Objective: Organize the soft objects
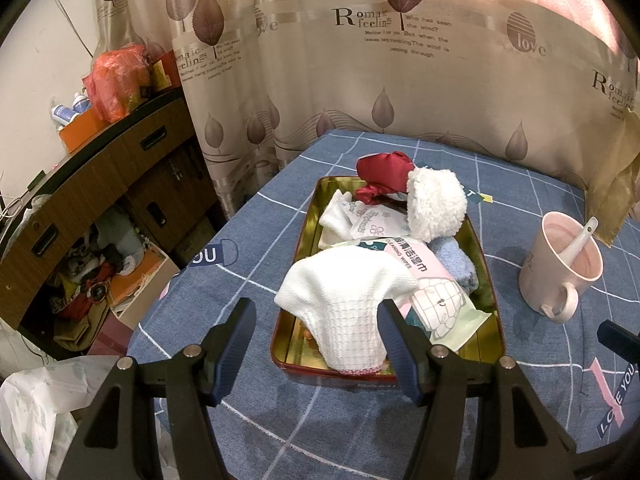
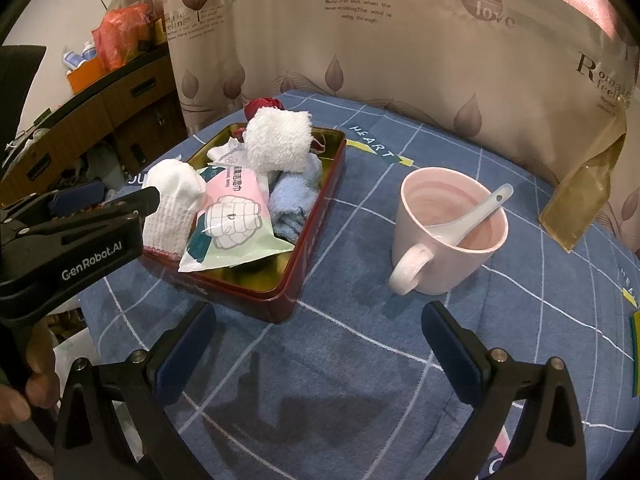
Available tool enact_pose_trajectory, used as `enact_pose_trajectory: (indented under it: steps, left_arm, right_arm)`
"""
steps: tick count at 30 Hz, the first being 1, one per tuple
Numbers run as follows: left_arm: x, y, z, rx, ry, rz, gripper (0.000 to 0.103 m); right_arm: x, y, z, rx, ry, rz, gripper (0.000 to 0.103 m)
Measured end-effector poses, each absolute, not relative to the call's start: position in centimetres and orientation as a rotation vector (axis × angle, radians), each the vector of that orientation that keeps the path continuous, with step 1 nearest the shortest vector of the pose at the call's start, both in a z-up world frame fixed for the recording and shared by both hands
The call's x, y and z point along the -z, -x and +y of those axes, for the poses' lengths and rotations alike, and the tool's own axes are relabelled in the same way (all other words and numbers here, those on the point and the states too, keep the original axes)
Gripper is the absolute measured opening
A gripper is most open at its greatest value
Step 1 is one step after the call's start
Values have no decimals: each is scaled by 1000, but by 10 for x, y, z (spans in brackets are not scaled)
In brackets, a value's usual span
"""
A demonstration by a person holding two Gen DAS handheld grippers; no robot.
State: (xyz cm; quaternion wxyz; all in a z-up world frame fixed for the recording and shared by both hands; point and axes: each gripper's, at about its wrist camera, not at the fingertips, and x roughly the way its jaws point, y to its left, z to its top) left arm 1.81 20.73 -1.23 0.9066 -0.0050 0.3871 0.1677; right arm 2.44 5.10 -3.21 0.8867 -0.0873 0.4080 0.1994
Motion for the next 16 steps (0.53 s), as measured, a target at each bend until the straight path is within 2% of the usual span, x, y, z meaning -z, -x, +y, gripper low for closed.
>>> enact_pose_trajectory:
  steps: [16]
  left_arm:
    - [13,-14,210,-342,18,792,65]
  right_arm:
    - [34,-22,53,-416,184,850,102]
